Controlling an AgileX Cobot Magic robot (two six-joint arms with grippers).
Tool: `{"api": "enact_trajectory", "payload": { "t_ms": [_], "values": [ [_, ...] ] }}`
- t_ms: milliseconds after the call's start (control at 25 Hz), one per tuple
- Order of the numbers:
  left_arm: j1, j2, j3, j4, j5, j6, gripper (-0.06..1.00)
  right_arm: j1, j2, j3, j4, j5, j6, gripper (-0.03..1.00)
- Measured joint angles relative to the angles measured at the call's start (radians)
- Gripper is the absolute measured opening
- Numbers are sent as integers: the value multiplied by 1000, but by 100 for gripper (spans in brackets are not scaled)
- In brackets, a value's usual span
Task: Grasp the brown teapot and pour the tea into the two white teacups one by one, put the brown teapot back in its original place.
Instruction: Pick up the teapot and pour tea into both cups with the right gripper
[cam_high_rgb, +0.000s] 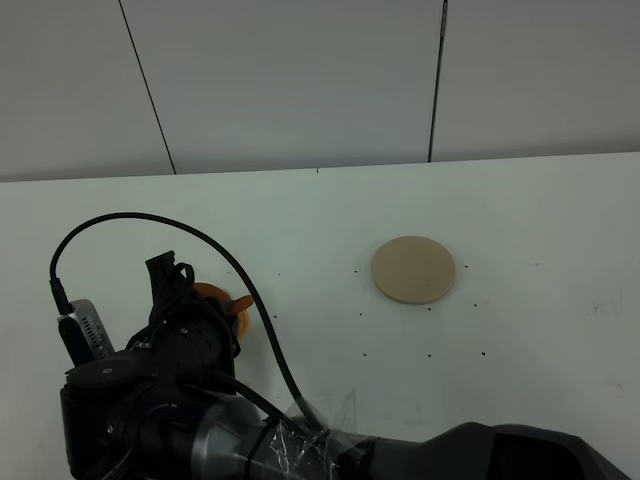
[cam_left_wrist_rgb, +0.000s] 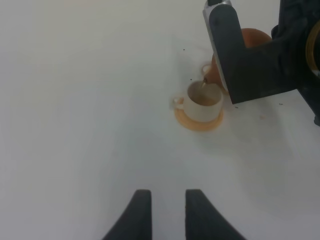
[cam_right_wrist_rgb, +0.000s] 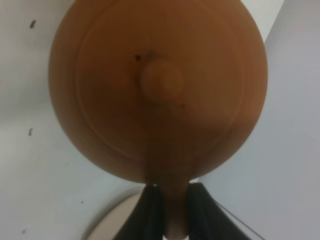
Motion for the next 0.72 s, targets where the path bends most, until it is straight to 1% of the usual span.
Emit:
{"api": "enact_trajectory", "payload": {
  "t_ms": [720],
  "values": [
    [0, 0, 0, 0, 0, -1, 24, 0, 0, 0, -12, 0, -26, 10]
  ]
}}
